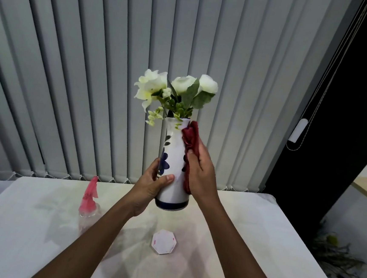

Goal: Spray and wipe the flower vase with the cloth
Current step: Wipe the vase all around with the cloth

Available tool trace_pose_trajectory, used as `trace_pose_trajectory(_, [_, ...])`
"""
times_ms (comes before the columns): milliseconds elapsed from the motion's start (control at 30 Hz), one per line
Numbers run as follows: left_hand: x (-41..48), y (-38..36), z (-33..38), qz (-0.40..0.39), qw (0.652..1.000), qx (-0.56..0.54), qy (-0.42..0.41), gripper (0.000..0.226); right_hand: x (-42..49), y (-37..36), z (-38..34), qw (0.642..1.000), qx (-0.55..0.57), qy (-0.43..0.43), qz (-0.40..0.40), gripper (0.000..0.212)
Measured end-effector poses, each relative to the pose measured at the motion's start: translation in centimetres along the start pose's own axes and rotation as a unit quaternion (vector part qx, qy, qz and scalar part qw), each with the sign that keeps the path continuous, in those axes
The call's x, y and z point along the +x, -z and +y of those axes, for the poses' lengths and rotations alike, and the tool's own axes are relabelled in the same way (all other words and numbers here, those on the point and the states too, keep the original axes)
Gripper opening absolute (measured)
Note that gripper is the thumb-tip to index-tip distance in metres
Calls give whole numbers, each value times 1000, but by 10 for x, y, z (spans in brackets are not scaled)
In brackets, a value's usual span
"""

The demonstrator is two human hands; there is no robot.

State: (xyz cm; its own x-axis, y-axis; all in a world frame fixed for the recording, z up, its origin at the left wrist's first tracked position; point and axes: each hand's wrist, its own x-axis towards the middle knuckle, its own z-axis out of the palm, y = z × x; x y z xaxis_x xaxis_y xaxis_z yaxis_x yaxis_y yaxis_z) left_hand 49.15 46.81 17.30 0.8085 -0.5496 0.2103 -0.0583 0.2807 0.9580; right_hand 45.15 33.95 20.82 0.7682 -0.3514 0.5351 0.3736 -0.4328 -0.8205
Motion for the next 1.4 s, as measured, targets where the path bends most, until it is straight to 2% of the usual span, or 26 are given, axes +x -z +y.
trace_pose_trajectory(67, [0,1,-1,0,1000,0,10,49,-11,1,3,999,39,-28,-17,49])
trace_pose_trajectory(100, [0,1,-1,-3,1000,0,17,47,-15,2,2,1000,20,-11,-14,50])
trace_pose_trajectory(200, [-1,0,2,-10,1000,14,21,36,-25,0,-4,982,-156,107,25,54])
trace_pose_trajectory(300, [-1,-1,4,-33,998,30,34,39,-12,1,-14,964,-216,141,72,53])
trace_pose_trajectory(367, [-2,0,3,-43,998,25,31,41,0,4,-15,978,-169,92,76,52])
trace_pose_trajectory(433, [-2,0,1,-47,998,22,25,45,8,8,-14,998,-37,13,46,49])
trace_pose_trajectory(500, [-3,-1,1,-32,999,3,9,49,7,9,-12,995,81,-60,14,42])
trace_pose_trajectory(600, [1,-3,6,5,999,-43,5,49,-14,8,-4,992,102,-71,-8,43])
trace_pose_trajectory(667, [4,-4,12,35,996,-79,24,42,-33,6,5,998,51,-27,-1,46])
trace_pose_trajectory(733, [6,-5,15,56,992,-103,41,34,-48,2,9,997,-60,47,9,51])
trace_pose_trajectory(833, [3,-6,17,30,993,-101,53,31,-46,0,-1,982,-143,115,38,51])
trace_pose_trajectory(933, [0,-8,20,-2,994,-83,76,37,-31,4,-13,975,-182,119,54,50])
trace_pose_trajectory(1000, [2,-10,23,-2,996,-69,61,32,-23,8,-19,973,-197,112,40,50])
trace_pose_trajectory(1100, [4,-10,26,10,998,-61,31,23,-12,9,-17,986,-147,78,12,51])
trace_pose_trajectory(1200, [6,-7,24,13,999,-49,11,40,-3,9,-11,999,-41,8,6,45])
trace_pose_trajectory(1300, [8,-7,21,41,998,-57,-3,52,-8,10,-5,996,69,-51,-11,39])
trace_pose_trajectory(1400, [12,-10,22,84,993,-78,-10,33,-29,9,8,997,48,-58,20,37])
